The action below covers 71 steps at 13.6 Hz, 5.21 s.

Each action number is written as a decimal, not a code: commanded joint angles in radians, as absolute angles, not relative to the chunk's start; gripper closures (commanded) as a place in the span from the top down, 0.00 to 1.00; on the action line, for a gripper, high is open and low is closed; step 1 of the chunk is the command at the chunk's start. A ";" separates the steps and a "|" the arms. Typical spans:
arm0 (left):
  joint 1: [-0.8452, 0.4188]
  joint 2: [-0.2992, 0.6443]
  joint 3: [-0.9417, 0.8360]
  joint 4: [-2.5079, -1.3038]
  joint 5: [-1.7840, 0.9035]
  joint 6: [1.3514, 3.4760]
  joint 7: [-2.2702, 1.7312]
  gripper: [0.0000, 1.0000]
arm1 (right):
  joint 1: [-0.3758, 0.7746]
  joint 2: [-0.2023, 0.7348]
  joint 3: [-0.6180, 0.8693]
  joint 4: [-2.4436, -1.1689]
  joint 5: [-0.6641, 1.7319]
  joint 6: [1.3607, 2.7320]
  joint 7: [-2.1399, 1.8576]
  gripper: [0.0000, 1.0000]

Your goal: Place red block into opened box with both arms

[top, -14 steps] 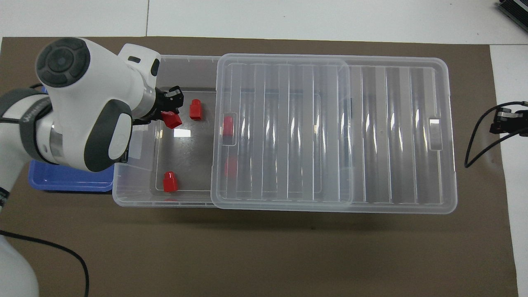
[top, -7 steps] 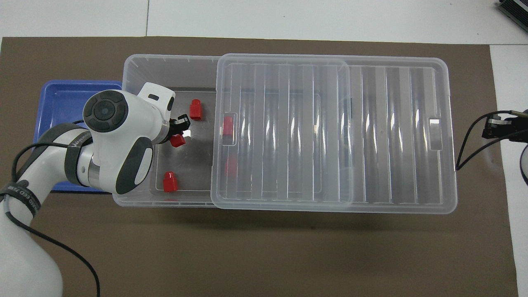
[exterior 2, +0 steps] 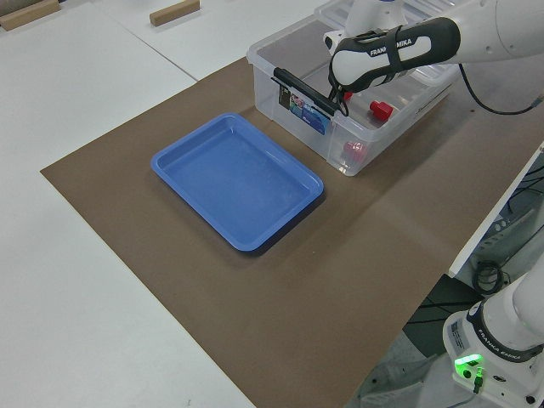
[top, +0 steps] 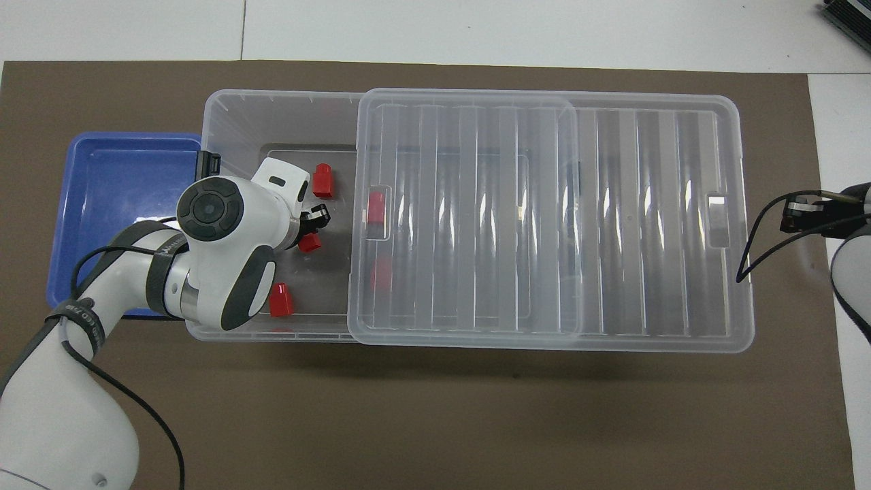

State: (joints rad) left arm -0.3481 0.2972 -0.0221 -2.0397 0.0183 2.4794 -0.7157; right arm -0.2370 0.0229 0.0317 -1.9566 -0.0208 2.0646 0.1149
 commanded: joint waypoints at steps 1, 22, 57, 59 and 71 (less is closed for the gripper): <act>-0.359 0.302 -0.005 -2.054 0.040 2.505 -0.727 0.46 | -0.239 0.002 0.035 -1.988 0.000 2.083 0.092 0.00; -0.043 0.055 0.025 -1.557 0.123 1.359 -0.051 1.00 | -0.039 0.005 0.041 -1.976 0.106 2.089 0.110 0.00; -0.037 0.066 0.092 -1.540 0.129 1.282 0.204 1.00 | 0.196 0.009 0.043 -1.976 0.106 2.125 0.207 0.00; -0.035 0.064 0.092 -1.542 0.129 1.287 0.204 1.00 | 0.193 0.009 0.043 -1.970 0.106 2.123 0.204 0.00; -0.038 0.044 0.086 -1.548 0.127 1.298 0.199 1.00 | -0.004 -0.023 0.031 -1.699 -0.081 1.786 0.212 1.00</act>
